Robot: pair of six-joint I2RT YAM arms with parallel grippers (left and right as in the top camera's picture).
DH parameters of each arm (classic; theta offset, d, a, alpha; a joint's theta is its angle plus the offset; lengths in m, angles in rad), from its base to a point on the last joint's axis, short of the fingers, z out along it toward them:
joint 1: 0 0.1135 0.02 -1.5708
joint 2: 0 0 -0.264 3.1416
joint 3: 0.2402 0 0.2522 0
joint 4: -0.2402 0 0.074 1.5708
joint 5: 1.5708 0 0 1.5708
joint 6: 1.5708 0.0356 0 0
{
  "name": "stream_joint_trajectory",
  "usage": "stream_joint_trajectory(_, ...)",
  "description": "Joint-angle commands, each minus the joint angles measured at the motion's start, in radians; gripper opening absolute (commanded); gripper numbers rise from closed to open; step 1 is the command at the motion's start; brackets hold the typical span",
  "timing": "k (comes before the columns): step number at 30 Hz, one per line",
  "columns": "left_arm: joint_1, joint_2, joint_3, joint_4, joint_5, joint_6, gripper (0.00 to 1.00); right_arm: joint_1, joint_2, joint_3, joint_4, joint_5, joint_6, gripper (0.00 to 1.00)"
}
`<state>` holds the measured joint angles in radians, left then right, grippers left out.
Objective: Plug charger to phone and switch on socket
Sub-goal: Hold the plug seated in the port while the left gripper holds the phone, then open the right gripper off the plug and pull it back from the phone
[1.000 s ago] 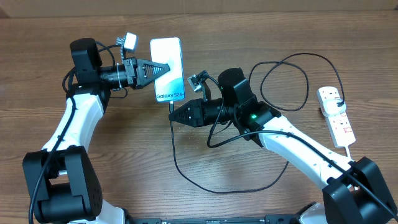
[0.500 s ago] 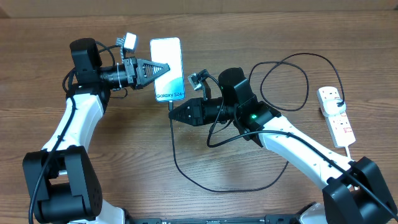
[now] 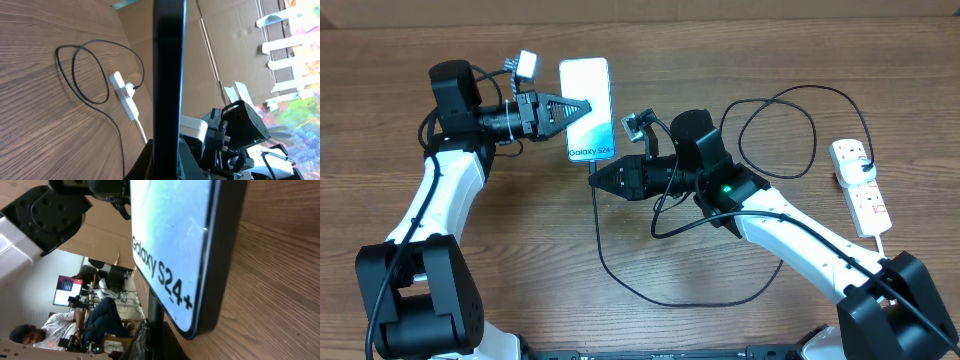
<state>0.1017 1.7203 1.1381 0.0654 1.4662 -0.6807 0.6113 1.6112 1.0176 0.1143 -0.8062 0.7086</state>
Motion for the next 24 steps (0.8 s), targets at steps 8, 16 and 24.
stream_joint_trajectory(8,-0.017,-0.007,-0.003,-0.011,0.030,0.087,0.04,-0.005,-0.009,0.026,-0.064,0.048,-0.036,0.14)
stream_joint_trajectory(16,-0.018,-0.007,-0.003,-0.149,-0.214,0.141,0.04,0.011,-0.032,0.026,-0.212,0.021,-0.142,0.61)
stream_joint_trajectory(24,-0.018,-0.008,-0.003,-0.230,-0.302,0.146,0.04,0.077,-0.123,0.026,-0.372,0.403,-0.204,0.66)
